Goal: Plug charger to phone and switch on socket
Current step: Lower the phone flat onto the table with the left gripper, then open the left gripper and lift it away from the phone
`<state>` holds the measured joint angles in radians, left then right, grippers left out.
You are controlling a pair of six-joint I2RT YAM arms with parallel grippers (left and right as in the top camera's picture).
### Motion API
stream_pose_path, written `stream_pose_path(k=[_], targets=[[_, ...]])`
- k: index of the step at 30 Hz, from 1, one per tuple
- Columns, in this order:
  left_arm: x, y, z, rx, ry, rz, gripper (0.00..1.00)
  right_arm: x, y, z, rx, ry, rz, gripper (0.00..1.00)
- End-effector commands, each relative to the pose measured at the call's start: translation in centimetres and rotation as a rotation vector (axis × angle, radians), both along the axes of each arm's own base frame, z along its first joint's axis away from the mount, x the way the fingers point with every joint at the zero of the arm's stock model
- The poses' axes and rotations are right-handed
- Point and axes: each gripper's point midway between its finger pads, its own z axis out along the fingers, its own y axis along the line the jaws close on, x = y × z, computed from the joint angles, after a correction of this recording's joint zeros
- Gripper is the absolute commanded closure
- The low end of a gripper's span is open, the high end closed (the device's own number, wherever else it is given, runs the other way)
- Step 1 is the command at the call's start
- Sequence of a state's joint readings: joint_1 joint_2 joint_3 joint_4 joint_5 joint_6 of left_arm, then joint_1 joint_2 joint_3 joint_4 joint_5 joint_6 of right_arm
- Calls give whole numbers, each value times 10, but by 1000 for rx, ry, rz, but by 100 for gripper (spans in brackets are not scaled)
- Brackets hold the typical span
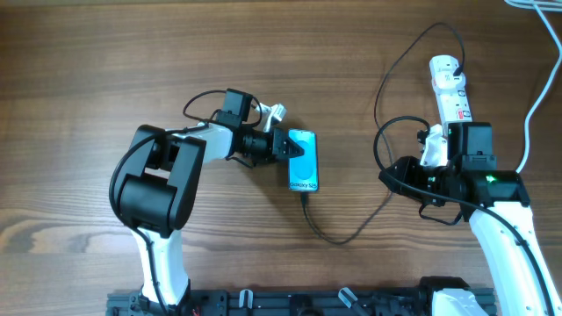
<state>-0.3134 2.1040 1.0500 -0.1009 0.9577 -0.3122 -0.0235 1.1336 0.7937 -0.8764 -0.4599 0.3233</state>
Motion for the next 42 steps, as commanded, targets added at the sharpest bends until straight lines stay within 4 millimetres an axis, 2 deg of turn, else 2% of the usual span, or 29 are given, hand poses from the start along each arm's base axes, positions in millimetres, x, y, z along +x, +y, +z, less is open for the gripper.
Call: stream_pose_path(k=[1,3,6,13,22,42], targets=[[3,14,-29,108,9,40,84,-1,-3,-3,-21,6,1,62],[3,15,-28,107,13,43,83,-1,-3,-3,-22,7,1,58],[3,16,-29,118,22,46,80,-1,-4,-3,-29,8,-2,56],[5,20,-33,168,55,74,78,-1,-9,-6,-60,10,-14,49],[5,21,-33,181,62,78,76,0,-12,-7,-76,11,-22,46],[3,35,-37,331,162,110,75,2,-12,-6,-77,3,-22,43]])
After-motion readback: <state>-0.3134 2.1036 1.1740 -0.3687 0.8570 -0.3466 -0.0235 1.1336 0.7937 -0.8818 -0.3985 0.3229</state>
